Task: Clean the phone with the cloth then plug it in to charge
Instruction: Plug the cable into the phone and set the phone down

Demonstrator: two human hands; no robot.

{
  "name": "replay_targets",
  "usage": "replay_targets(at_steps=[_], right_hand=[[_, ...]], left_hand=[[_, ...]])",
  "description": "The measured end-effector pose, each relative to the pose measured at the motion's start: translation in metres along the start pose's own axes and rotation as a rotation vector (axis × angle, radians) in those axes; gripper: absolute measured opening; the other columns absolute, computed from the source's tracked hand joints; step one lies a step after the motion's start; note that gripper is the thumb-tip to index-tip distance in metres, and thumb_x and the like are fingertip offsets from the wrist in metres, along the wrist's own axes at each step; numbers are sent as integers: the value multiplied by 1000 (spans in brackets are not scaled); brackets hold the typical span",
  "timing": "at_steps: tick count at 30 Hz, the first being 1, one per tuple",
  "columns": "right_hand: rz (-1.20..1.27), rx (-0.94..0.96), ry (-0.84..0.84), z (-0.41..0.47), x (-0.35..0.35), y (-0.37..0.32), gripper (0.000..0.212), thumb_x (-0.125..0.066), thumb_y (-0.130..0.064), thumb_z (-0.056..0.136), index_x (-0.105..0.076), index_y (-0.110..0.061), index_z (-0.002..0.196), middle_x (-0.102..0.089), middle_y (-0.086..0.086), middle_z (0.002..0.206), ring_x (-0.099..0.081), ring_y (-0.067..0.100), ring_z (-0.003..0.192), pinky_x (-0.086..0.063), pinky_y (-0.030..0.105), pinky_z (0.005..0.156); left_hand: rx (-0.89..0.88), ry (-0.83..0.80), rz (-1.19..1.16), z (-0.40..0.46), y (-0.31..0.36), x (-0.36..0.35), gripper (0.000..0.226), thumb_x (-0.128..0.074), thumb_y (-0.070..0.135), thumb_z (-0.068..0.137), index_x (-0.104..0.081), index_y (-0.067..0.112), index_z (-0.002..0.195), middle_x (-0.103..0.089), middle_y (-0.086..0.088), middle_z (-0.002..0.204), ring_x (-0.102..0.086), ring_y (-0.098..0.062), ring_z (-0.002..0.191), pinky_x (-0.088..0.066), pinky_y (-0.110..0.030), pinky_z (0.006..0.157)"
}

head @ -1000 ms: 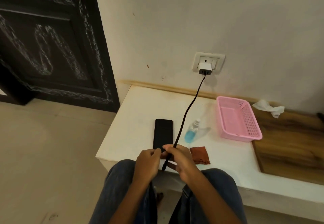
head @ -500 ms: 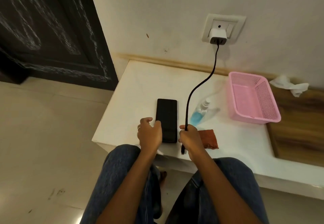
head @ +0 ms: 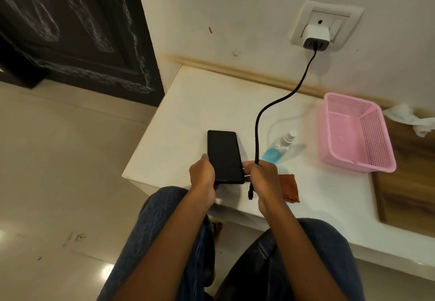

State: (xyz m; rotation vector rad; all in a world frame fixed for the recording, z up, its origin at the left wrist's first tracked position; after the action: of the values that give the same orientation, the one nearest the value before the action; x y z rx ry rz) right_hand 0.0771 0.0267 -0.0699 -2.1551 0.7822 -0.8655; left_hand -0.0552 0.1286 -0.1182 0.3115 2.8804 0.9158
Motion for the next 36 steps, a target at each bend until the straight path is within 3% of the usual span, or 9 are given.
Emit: replay_targets(at_steps=[2, 5, 9, 14, 17, 21, 26, 30, 36], right_hand=[[52, 12, 24, -3, 3, -6, 18, -52, -11, 88, -57, -13, 71, -67, 20, 90, -63, 33, 90, -46, 31, 61], [91, 48, 86, -5, 12, -14, 15, -53, -12, 87, -59, 0, 79, -64, 25, 96, -62, 32, 83, -52, 43, 76], [167, 46, 55, -5, 13, -17, 16, -53, -10, 88, -62, -12, 74, -67, 17, 86, -62, 22, 75, -50, 31, 67], [247, 23, 8, -7, 14, -22, 12, -58, -20, 90, -62, -15, 79, -65, 1, 76, -57, 9, 54, -45, 18, 48], [262, 31, -25, -8, 12, -26, 14, -57, -24, 91, -66, -14, 91, -66, 1, 77, -56, 5, 47, -40, 14, 38], [146, 205, 32, -14, 18, -41, 22, -41, -20, 98, -62, -19, 106, -66, 2, 82, -59, 12, 63, -42, 20, 53], [-38, 423, 130, -24, 23, -59, 22, -36, -30, 100, -57, -24, 98, -66, 0, 81, -62, 14, 72, -43, 18, 59], [-120, 418, 172, -23, 27, -55, 27, -39, -30, 98, -64, -19, 93, -67, -3, 77, -56, 2, 64, -38, 9, 51], [-501, 242, -172, -12, -6, -25, 27, -51, -29, 93, -67, -10, 82, -67, -4, 69, -54, 1, 56, -38, 5, 46]], left_hand=[[90, -83, -90, -2, -6, -6, 23, -44, 30, 98, -60, 14, 96, -63, -8, 93, -56, -19, 79, -45, -29, 60], [195, -234, -205, -7, -10, -23, 24, -48, 32, 93, -64, 15, 89, -66, -7, 88, -59, -20, 83, -47, -32, 63], [253, -433, -285, -15, -8, -47, 41, -42, 42, 91, -69, 12, 101, -69, -11, 93, -61, -26, 94, -47, -50, 85], [266, -584, -425, -27, 2, -64, 57, -30, 48, 96, -60, 9, 125, -63, -20, 122, -56, -35, 117, -18, -73, 104], [229, -599, -475, -31, 7, -68, 58, -25, 46, 97, -56, 9, 129, -58, -20, 129, -53, -34, 122, -9, -72, 107], [189, -565, -538, -33, 13, -67, 60, -21, 45, 98, -52, 8, 133, -58, -17, 131, -54, -32, 121, -8, -70, 109], [129, -566, -655, -34, 26, -64, 61, -18, 46, 98, -50, 10, 134, -60, -19, 126, -57, -34, 117, -15, -64, 111], [106, -524, -786, -30, 36, -55, 53, -22, 37, 99, -48, 9, 135, -54, -23, 133, -57, -39, 115, -29, -58, 109], [113, -509, -1000, -29, 49, -47, 53, -31, 43, 100, -48, 5, 133, -51, -24, 123, -52, -42, 109, -41, -51, 101]])
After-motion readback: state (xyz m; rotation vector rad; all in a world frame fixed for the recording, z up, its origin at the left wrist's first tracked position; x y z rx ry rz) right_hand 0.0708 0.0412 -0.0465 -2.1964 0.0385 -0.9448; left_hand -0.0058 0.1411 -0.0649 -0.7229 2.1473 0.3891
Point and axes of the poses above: each hand's wrist, its own z-axis towards the middle knuckle, its own x-axis out of the back of the hand, y = z × x, the point moved 10 cm from there along z, towards the middle knuckle
